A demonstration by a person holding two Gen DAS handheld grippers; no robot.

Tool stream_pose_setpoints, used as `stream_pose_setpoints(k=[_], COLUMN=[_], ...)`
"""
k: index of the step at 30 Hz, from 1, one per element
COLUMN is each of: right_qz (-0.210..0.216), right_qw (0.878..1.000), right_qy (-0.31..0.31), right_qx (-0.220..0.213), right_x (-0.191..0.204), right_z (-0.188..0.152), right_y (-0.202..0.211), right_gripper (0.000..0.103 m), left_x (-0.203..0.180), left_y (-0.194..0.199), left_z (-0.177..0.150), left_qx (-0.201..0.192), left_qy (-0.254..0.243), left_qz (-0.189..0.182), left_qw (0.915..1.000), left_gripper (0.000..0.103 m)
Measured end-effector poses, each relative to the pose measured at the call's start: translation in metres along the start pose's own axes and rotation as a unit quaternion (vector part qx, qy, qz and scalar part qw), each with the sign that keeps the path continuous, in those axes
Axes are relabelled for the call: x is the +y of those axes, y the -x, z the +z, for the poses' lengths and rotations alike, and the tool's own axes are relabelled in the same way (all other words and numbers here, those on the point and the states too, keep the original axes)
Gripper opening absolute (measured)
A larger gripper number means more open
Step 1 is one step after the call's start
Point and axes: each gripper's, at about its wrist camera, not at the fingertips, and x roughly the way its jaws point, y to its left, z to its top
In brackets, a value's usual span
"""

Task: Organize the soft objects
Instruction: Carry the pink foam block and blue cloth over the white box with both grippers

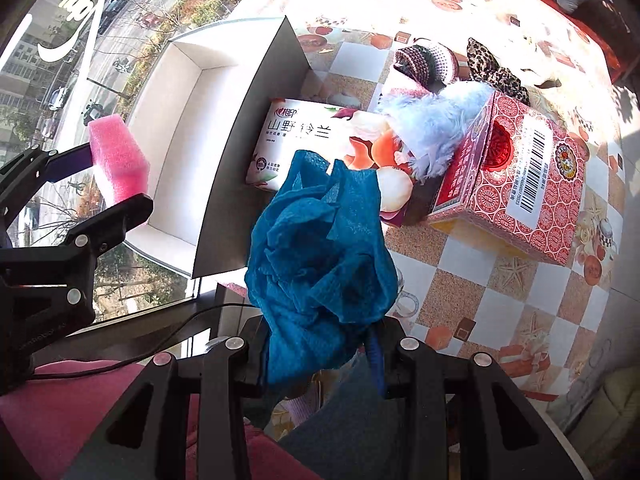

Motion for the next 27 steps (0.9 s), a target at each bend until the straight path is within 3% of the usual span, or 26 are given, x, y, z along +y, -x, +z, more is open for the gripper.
stream_pose_setpoints(k=[15,27], right_qz=[0.006,0.031], right_qw=[0.996,0.992], right_qy=[0.088,0.122], right_qx=[-0.001,0.013], right_x=[0.072,0.133], right_z=[0.052,0.070], right_y=[-0.001,-0.013], right_gripper=[0.038,0.038], left_x=[0.078,0.095], left_y=[-0.011,-0.032], left_z=[-0.038,-0.053], left_qx=[0.010,0.034], left_qy=[0.134,0.158], left_qz=[0.042,0.035], left_qw=[0.9900,0.9862], left_gripper=[0.072,0.072])
